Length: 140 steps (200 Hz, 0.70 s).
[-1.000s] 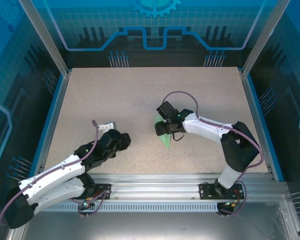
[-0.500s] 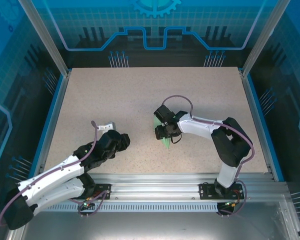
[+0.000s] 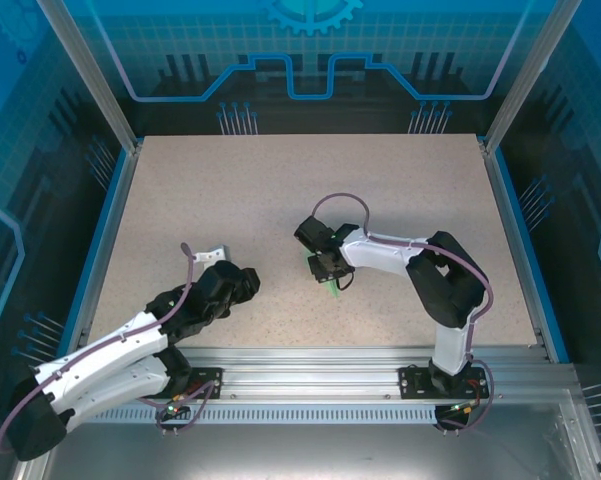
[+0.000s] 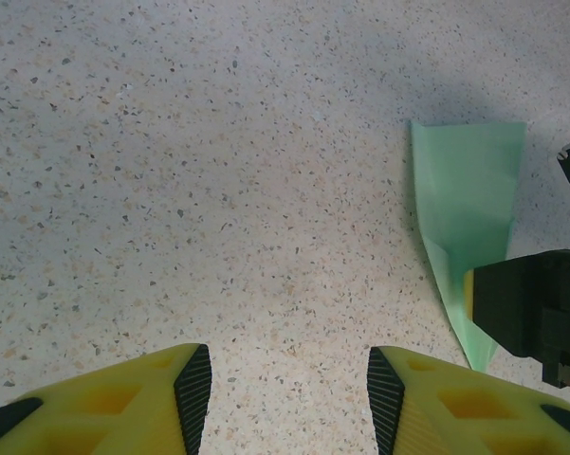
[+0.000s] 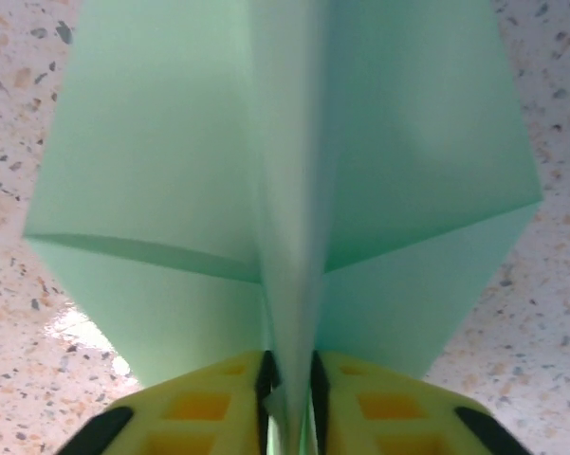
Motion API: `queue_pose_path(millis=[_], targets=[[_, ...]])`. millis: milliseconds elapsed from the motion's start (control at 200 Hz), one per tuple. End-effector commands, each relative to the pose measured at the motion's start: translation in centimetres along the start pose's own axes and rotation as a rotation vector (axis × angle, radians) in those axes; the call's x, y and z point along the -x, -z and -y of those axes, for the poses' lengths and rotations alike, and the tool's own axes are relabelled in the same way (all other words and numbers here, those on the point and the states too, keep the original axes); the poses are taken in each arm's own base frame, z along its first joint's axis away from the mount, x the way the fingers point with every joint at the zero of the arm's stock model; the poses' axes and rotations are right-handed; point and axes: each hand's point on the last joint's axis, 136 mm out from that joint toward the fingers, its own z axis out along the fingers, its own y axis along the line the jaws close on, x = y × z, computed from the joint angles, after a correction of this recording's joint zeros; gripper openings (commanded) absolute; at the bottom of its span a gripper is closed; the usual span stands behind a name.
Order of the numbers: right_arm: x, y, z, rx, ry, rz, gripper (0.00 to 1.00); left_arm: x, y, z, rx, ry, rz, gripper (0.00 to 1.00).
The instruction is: Fold a paper plane with a square sheet of paper (pick it up from the middle)
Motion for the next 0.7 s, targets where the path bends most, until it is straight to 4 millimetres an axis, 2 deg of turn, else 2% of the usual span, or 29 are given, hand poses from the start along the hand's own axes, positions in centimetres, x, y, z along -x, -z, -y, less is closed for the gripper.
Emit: queue_pose_path(millis=[0,130,225,335,430,510,695], targets=[[0.8,1.1,0.5,-0.06,0.009,0.031,0.11,0.0,0.1,-1.1,0.033,0.004,0.012,0.51],[2.4,3.0,1.7,-0.087,-0.002,0.096,0.06,0.1,0.1,-1.1,0.033,0.005,0.014,0.51],[3.4,3.5,3.6,-0.107,-0.06,0.111,0.07,0.1,0.1,-1.0,0.03,0.003,0.014,0.51],[3.8,2.1,5.4,-0.109,-0.167,0.07,0.07,0.1,0.0,-0.9,0.027,0.004,0.014,0.52],[4.2,1.2,5.6,-0.111,-0.217,0.035,0.02,0.0,-0.2,-0.7,0.025,0.0,0.01,0.52],[4.5,0.7,5.5,-0.118,-0.247,0.03,0.11,0.0,-0.2,-0.7,0.027,-0.003,0.005,0.52],[4.5,-1.5,5.1,-0.128,-0.231,-0.037,0.19,0.0,-0.2,-0.5,0.027,-0.008,0.0,0.52]])
